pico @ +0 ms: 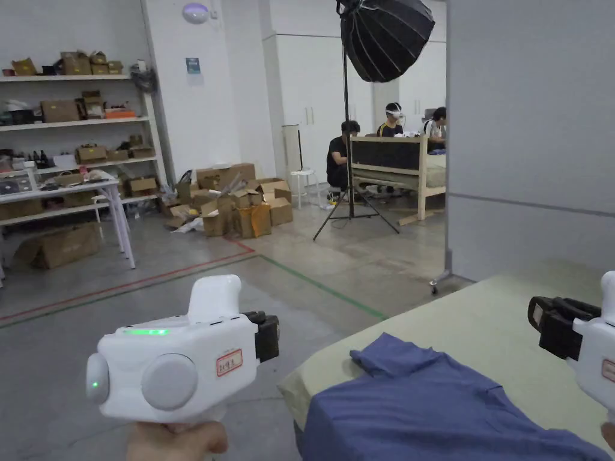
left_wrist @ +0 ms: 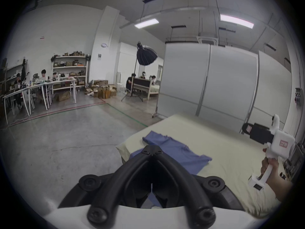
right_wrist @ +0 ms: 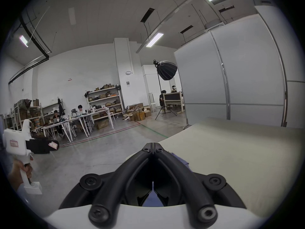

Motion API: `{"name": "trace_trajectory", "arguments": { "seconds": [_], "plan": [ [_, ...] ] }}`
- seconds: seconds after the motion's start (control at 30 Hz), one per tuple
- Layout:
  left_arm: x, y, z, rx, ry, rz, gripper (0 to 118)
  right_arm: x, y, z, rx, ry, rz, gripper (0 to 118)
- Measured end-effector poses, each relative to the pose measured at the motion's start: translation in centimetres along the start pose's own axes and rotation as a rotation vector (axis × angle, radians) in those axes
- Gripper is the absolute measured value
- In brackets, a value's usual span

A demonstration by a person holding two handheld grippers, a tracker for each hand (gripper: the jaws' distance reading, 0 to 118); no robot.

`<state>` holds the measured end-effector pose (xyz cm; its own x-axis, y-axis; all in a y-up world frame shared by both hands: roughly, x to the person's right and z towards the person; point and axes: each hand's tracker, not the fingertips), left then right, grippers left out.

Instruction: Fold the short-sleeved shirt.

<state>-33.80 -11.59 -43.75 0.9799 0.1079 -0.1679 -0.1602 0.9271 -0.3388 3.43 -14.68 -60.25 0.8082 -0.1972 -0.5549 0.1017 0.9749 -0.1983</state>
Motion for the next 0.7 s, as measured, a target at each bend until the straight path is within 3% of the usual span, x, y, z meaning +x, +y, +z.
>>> {"name": "trace_trajectory", "arguments": {
  "seconds": [0.13, 0.23, 0.37, 0.4, 0.43, 0.53, 0.63, 0.7],
  "plan": [
    [2.1, -1.5, -6.4, -0.182, -0.099, -0.049, 0, 1.8, -2.0, -0.8, -0.040, 0.008, -0.013, 2],
    [5.2, -3.4, -13.6, -0.294, -0.157, -0.121, 0, 3.9, -4.0, -0.6, -0.066, -0.027, 0.002, 2],
    [9.6, -5.8, -23.5, -0.450, -0.283, -0.115, 3, 7.2, -6.5, 0.5, -0.126, -0.077, 0.013, 2],
    [10.8, -6.4, -26.1, -0.482, -0.276, -0.142, 65, 8.1, -7.2, 1.0, -0.140, -0.095, -0.002, 2],
    [12.2, -7.1, -28.3, -0.486, -0.281, -0.158, 118, 9.0, -7.8, 1.6, -0.154, -0.115, -0.022, 2],
    [16.1, -9.6, -32.5, -0.571, -0.384, -0.138, 118, 11.6, -9.2, 2.7, -0.189, -0.167, -0.038, 2],
    [20.1, -12.1, -37.8, -0.698, -0.371, -0.079, 118, 13.2, -10.7, 3.4, -0.227, -0.241, 0.000, 2],
    [21.3, -14.3, -43.1, -0.781, -0.384, -0.066, 118, 14.1, -11.6, 3.6, -0.252, -0.251, -0.019, 2]
  ]
}}
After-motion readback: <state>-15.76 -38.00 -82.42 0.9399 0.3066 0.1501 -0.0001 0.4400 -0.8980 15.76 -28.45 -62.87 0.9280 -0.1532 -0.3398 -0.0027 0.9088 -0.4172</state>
